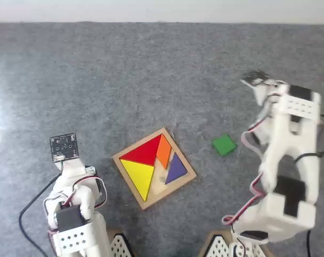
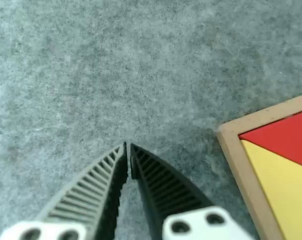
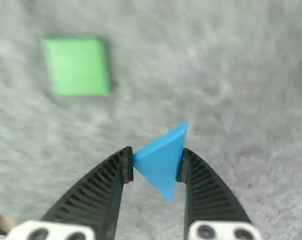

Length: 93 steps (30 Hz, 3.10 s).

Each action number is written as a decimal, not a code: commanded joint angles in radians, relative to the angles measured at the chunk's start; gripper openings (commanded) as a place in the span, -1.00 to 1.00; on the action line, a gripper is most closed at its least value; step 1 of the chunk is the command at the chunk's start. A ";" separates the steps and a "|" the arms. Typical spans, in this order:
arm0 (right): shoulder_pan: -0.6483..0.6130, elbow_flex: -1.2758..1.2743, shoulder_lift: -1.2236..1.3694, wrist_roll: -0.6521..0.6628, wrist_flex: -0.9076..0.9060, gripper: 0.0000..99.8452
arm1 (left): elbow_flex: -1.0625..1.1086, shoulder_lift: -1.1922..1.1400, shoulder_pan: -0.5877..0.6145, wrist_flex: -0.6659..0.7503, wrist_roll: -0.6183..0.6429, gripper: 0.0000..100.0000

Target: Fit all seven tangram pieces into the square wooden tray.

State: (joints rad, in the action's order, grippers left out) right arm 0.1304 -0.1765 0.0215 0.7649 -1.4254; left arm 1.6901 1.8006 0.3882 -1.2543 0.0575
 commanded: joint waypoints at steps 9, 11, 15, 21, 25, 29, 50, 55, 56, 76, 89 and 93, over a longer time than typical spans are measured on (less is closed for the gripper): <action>-0.568 0.011 -0.147 -0.313 -0.076 -0.80 | -0.007 0.018 0.003 -0.008 -0.005 -0.97; -0.631 0.011 -0.145 -0.347 -0.065 -0.80 | -0.007 0.018 0.003 -0.008 -0.005 -0.97; -0.716 0.005 -0.140 -0.425 -0.024 -0.80 | -0.007 0.018 0.003 -0.008 -0.005 -0.97; -0.802 0.005 -0.111 -0.557 0.031 -0.80 | -0.007 0.018 0.003 -0.008 -0.005 -0.97; -0.865 0.005 -0.005 -0.631 0.094 -0.80 | -0.007 0.018 0.003 -0.008 -0.005 -0.97; -0.880 0.009 0.116 -0.707 0.119 -0.80 | -0.007 0.018 0.003 -0.008 -0.005 -0.97; -0.947 0.005 0.202 -0.887 0.122 -0.80 | -0.007 0.018 0.003 -0.008 -0.005 -0.97; -0.957 0.005 0.193 -0.885 0.101 -0.80 | -0.007 0.018 0.003 -0.008 -0.005 -0.97; -0.957 0.006 0.193 -0.882 0.099 -0.80 | -0.007 0.018 0.003 -0.008 -0.005 -0.97; -1.010 -0.041 0.202 -0.968 0.114 -0.80 | -0.007 0.018 0.003 -0.008 -0.005 -0.97; -1.015 -0.071 0.203 -1.068 0.125 -0.80 | -0.007 0.018 0.003 -0.008 -0.005 -0.97; -1.009 -0.071 0.203 -1.066 0.127 -0.79 | -0.007 0.018 0.003 -0.008 -0.005 -0.97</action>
State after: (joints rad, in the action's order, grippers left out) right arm -0.8746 -0.2516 0.2302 -0.2923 -1.3149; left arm 1.6901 1.8006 0.3882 -1.2543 0.0575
